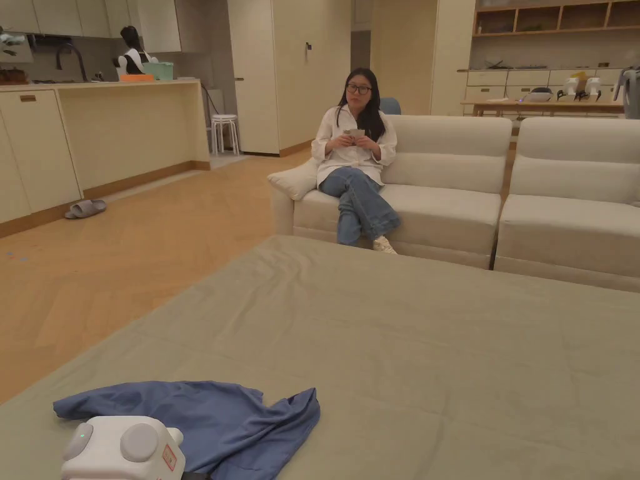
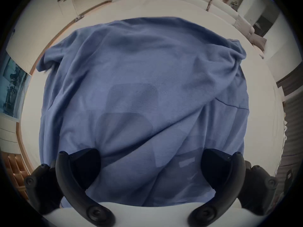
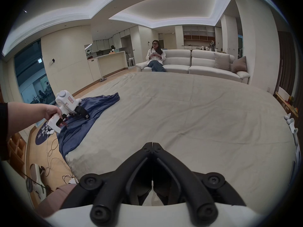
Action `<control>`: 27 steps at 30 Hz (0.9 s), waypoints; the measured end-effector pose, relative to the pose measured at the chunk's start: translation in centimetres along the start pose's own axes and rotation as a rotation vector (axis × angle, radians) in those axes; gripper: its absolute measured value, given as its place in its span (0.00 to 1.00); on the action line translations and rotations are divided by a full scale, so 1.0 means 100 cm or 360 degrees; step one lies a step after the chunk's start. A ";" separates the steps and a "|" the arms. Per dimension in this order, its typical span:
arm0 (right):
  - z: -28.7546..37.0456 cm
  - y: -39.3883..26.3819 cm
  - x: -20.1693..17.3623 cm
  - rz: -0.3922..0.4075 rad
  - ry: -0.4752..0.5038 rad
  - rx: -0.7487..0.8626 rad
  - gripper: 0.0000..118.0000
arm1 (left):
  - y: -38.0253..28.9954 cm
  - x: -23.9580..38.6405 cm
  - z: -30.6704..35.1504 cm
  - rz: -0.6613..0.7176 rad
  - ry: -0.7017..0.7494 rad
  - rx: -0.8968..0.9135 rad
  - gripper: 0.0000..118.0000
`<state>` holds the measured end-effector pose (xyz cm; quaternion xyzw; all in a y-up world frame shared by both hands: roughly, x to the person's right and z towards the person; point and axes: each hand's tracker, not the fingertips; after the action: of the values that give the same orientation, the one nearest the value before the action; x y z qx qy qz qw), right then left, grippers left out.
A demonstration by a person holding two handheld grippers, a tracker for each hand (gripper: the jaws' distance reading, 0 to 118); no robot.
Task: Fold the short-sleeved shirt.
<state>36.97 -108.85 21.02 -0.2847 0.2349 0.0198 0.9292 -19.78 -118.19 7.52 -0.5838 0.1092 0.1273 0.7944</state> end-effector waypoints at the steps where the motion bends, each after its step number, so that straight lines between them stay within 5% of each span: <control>1: -0.001 -0.001 0.001 -0.0007 0.0007 -0.0006 0.00 | -0.002 -0.003 0.000 0.0032 -0.0004 0.0016 1.00; 5: -0.002 -0.004 0.004 -0.0071 0.0029 -0.0010 0.00 | -0.008 -0.001 0.003 0.0047 0.0062 0.0088 1.00; 7: 0.000 -0.005 0.005 -0.0097 0.0022 -0.0021 0.00 | -0.018 0.004 0.009 0.0007 0.0083 0.0209 0.92; 8: 0.004 -0.005 0.007 -0.0112 0.0023 -0.0023 0.00 | -0.025 0.006 0.018 0.0008 0.0054 0.0314 0.78; 10: 0.011 -0.006 0.010 -0.0124 0.0022 -0.0016 0.00 | -0.044 0.024 0.047 0.0025 0.0186 0.0483 0.03; 15: 0.031 -0.003 0.018 -0.0102 -0.0021 0.0003 0.00 | -0.048 -0.001 0.076 0.0107 0.0069 0.0524 0.02; 20: 0.060 0.004 0.031 -0.0113 -0.0076 0.0088 0.00 | -0.047 -0.003 0.166 -0.0064 0.0140 0.0816 0.02; 27: 0.100 0.017 0.046 -0.0108 -0.0164 0.0221 0.00 | -0.077 0.083 0.318 -0.0330 -0.0137 0.1271 0.02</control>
<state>45.00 -102.54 25.34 -0.2261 0.1778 -0.0135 0.9577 -8.61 -89.38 21.19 -0.2319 0.0574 0.0184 0.9709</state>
